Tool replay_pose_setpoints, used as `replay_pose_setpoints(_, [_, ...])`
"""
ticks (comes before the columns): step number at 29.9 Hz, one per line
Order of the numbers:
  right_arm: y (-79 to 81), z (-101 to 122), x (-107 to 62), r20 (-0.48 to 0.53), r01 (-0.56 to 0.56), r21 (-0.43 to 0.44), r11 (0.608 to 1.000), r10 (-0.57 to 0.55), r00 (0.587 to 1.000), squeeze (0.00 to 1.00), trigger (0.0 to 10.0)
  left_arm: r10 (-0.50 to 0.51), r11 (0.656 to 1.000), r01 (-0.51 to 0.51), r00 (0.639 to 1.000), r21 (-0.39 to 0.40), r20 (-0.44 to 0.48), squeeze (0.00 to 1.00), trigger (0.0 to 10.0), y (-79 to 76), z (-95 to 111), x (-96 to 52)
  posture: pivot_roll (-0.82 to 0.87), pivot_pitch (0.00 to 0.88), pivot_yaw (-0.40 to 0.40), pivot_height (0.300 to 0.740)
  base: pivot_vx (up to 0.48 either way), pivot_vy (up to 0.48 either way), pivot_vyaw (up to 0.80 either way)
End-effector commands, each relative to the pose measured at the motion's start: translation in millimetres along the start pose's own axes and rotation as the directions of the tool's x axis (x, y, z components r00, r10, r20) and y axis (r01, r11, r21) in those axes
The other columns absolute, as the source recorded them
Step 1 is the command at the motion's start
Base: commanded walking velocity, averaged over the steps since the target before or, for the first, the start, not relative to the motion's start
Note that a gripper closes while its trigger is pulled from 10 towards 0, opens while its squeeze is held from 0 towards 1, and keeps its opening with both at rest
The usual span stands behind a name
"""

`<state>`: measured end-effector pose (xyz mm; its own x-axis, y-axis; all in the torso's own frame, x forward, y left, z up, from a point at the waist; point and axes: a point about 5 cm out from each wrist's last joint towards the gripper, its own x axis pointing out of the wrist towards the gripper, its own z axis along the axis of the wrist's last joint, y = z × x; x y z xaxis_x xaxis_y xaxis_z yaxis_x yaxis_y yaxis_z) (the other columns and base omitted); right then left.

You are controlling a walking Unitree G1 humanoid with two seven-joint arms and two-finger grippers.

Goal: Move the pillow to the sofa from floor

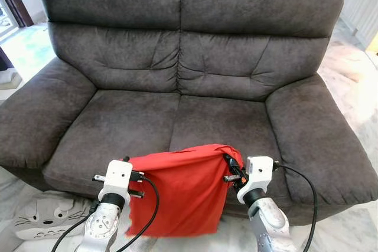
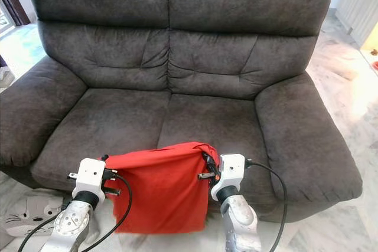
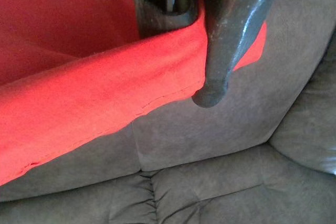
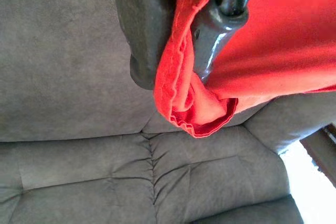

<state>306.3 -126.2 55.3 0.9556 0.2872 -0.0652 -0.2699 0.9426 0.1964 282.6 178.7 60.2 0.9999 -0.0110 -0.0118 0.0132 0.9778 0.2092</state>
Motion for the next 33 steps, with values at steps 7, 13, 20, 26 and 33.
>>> replay_pose_setpoints(7, [-5.5, 15, 3.7, 0.085, 0.028, -0.019, 0.999, -0.027, 0.996, 0.0, 10.0, 0.035, 0.999, -0.036, 0.998, 0.022, 0.054, 0.0, 10.0, 7.8, 15, 3.5, 0.1, 0.094, 0.013, 0.74, 0.0, -0.271, -0.45])
replay_pose_setpoints(13, [-4.4, 20, 6.4, 0.1, 0.024, -0.023, 0.999, -0.022, 0.995, 0.0, 10.0, 0.021, 0.999, -0.023, 0.998, 0.03, 0.051, 0.0, 10.0, 5.8, 15, 3.7, 0.11, 0.102, 0.011, 0.74, 0.0, -0.27, 0.0])
replay_pose_setpoints(20, [-4.2, 21, 7.8, 0.11, 0.016, -0.022, 1.0, -0.014, 0.994, 0.0, 10.0, 0.024, 0.999, -0.025, 0.998, 0.027, 0.053, 0.0, 10.0, 5.6, 17, 3.3, 0.11, 0.106, 0.008, 0.74, 0.0, -0.272, 0.0])
replay_pose_setpoints(26, [-4.7, 22, 8.5, 0.111, 0.014, -0.026, 1.0, -0.011, 0.994, 0.0, 10.0, 0.004, 1.0, -0.004, 0.999, 0.008, 0.039, 0.0, 10.0, 3.7, 16, 4.3, 0.11, 0.11, 0.005, 0.74, 0.0, -0.09, 0.0])
replay_pose_setpoints(33, [-3.4, 27, 11.6, 0.124, -0.008, -0.005, 1.0, 0.009, 0.992, 0.0, 10.0, -0.023, 0.999, 0.019, 0.996, 0.047, 0.084, 0.0, 10.0, 2.0, 25, 4.0, 0.11, 0.114, 0.006, 0.74, 0.0, 0.0, 0.0])
